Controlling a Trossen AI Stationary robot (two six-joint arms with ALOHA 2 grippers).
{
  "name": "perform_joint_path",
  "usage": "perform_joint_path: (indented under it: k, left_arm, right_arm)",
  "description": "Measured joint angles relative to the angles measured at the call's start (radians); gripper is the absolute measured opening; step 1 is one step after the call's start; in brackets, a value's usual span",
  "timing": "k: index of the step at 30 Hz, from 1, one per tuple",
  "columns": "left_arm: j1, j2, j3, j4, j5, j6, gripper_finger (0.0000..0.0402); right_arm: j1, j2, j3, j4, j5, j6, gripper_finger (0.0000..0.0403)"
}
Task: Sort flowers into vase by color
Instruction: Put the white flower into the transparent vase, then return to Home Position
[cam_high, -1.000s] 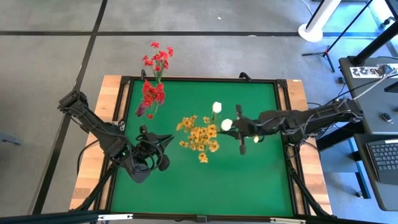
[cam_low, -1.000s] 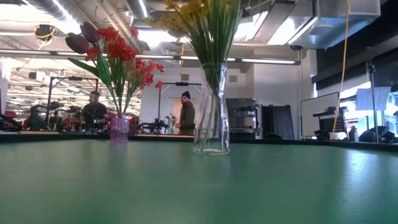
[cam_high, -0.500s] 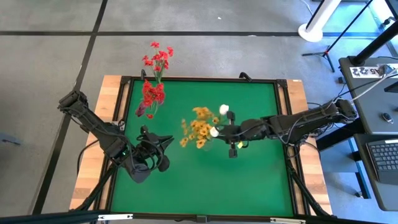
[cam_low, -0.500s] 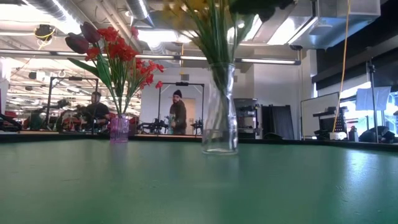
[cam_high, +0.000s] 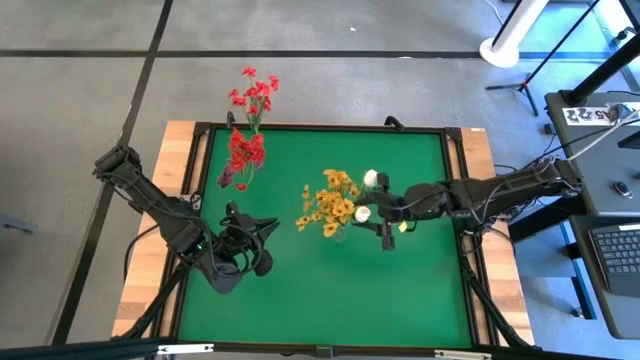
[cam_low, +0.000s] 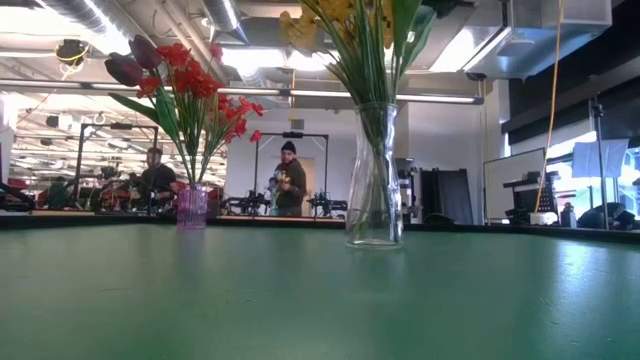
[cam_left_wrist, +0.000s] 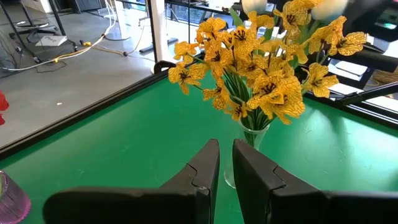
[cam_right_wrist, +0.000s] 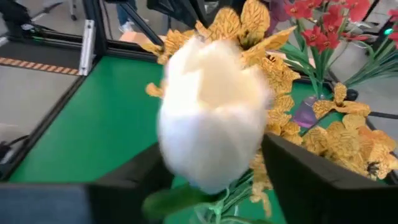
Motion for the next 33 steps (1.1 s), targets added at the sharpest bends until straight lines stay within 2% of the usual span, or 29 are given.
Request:
perform_joint_path:
  k: [4,8,12,16,20,24,29,33]
  left_arm:
    - [0.000,0.000,0.000,0.000,0.006,-0.001,0.0042]
    - [0.000,0.000,0.000,0.000,0.012,-0.001,0.0042]
    - [0.000,0.000,0.000,0.000,0.012,-0.002,0.0042]
    - [0.000,0.000,0.000,0.000,0.012,-0.002,0.0042]
    - [0.000,0.000,0.000,0.001,0.013,-0.002,0.0042]
    - [-0.005,0.000,0.000,0.000,0.022,0.007,0.0041]
    - [-0.021,-0.013,0.000,0.000,0.015,0.075,0.0028]
    - [-0.047,-0.061,-0.001,-0.001,-0.043,0.163,0.0007]
  right_arm:
    - [0.000,-0.035,0.000,-0.032,-0.033,0.006,0.0292]
    - [0.000,-0.080,0.000,-0.041,-0.044,0.033,0.0343]
    - [0.000,-0.117,0.000,-0.027,-0.079,0.051,0.0371]
    - [0.000,-0.134,0.000,0.021,-0.134,0.052,0.0382]
    - [0.000,-0.154,0.009,0.063,-0.184,0.045,0.0382]
    - [0.000,-0.200,0.030,0.038,-0.171,0.035,0.0362]
    - [0.000,-0.306,0.030,-0.070,-0.162,0.029,0.0302]
    - [0.000,-0.394,-0.007,-0.132,-0.115,0.033,0.0246]
